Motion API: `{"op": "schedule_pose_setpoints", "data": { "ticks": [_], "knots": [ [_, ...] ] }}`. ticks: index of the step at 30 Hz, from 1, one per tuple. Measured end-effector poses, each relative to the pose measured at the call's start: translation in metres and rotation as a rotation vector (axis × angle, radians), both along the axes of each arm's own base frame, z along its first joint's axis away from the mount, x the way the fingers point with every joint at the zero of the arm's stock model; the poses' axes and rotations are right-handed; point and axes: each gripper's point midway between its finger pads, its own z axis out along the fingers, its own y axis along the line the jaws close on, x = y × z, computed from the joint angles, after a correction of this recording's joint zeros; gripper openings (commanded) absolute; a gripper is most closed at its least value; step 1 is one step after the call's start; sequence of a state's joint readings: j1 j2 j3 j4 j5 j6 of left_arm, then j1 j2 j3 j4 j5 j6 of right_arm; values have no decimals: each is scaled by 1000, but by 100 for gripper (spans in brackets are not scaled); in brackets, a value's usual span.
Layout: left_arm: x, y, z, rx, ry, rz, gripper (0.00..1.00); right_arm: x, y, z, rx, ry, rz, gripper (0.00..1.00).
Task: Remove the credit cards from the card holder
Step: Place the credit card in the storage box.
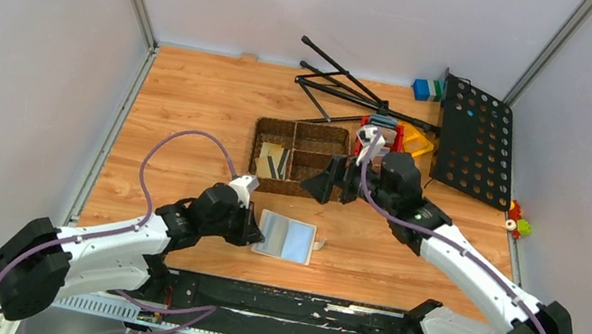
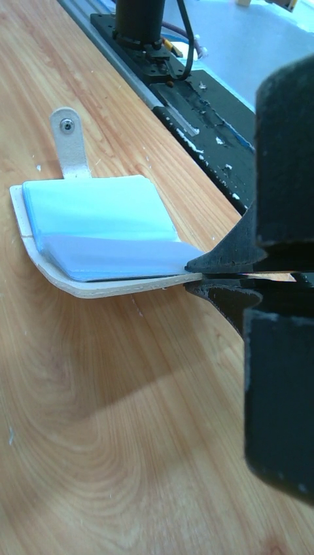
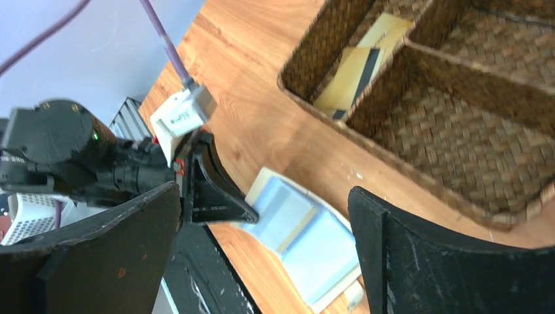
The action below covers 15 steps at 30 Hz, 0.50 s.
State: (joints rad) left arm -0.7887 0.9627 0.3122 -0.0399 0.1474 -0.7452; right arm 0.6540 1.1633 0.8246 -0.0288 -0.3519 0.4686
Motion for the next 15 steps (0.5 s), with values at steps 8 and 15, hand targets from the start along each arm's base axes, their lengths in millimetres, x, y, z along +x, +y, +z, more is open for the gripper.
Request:
{"op": "schedule_pose_setpoints", "data": {
  "ticks": [8,15],
  "knots": [
    [-4,-13,4,11,-16,-31,0,-38,-32,-24,-28,10,-5,97],
    [-6,-24,6,21,-12,-52,0,-58,-53,-49,-45,26,-34,98]
  ]
}}
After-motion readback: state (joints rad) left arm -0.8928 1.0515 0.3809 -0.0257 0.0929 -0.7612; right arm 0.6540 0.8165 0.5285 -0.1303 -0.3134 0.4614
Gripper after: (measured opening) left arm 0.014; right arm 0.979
